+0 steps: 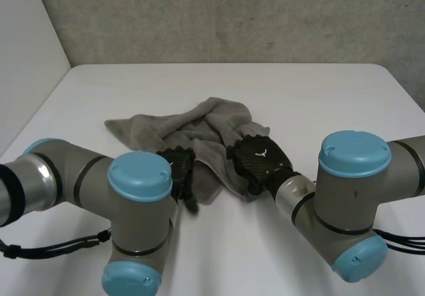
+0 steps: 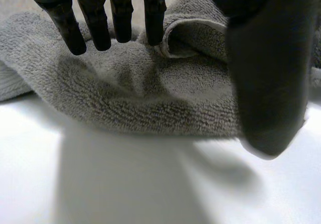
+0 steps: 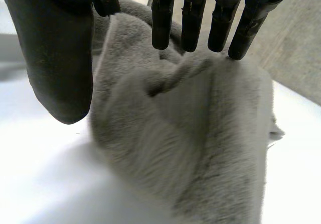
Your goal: Fold the towel.
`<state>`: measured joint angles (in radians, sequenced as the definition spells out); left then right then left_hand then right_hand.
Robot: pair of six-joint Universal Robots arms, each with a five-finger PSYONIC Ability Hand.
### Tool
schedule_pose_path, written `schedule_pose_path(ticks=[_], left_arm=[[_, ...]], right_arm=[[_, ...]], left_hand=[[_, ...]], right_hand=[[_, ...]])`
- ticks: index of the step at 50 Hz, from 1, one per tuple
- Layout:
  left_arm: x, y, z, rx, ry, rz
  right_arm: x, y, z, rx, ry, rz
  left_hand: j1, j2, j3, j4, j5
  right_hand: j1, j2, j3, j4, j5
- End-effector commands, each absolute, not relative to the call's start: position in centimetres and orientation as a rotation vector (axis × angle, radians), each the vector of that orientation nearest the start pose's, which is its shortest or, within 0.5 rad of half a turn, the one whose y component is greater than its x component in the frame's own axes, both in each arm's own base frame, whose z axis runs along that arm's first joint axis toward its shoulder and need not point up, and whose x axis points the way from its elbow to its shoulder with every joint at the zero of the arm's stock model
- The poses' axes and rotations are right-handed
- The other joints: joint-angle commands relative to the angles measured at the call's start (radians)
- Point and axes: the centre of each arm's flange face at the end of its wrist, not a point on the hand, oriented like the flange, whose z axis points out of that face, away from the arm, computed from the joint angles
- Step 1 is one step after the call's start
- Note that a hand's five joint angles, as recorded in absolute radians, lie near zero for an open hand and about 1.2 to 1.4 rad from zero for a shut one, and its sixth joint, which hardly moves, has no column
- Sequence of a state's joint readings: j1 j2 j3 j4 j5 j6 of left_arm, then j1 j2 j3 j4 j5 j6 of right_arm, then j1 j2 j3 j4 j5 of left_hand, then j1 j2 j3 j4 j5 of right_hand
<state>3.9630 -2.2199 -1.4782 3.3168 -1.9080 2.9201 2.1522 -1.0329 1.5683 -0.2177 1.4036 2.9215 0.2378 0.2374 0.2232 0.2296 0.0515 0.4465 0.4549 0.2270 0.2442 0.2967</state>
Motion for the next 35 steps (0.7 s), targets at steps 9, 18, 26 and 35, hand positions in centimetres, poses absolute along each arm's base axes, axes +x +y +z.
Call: schedule_pose_path(ticks=[9, 18, 26, 35], left_arm=[[-33.2, -23.4, 9.9, 0.474, 2.687, -1.915], [-32.7, -24.6, 10.4, 0.435, 2.592, -1.989], [-32.0, -25.6, 10.4, 0.409, 2.584, -1.978], [-31.1, -26.2, 13.4, 0.417, 2.589, -2.061]], right_arm=[[33.3, -24.5, 12.7, -1.069, 2.053, -1.620], [32.3, -26.3, 13.4, -1.052, 2.050, -1.658], [29.9, -28.7, 14.8, -0.984, 2.073, -1.704], [28.1, -28.9, 18.3, -0.960, 2.034, -1.757]], left_hand=[[0.067, 0.067, -0.049, -0.055, 0.078], [0.826, 0.826, -0.049, -0.055, 0.838], [1.158, 1.159, -0.049, -0.055, 1.170], [1.158, 1.159, -0.049, -0.055, 1.170]], right_hand=[[0.449, 0.440, -0.052, -0.070, 0.424], [0.950, 0.941, -0.052, -0.070, 0.925], [0.950, 0.941, -0.052, -0.070, 0.925], [0.950, 0.941, -0.052, -0.070, 0.925]])
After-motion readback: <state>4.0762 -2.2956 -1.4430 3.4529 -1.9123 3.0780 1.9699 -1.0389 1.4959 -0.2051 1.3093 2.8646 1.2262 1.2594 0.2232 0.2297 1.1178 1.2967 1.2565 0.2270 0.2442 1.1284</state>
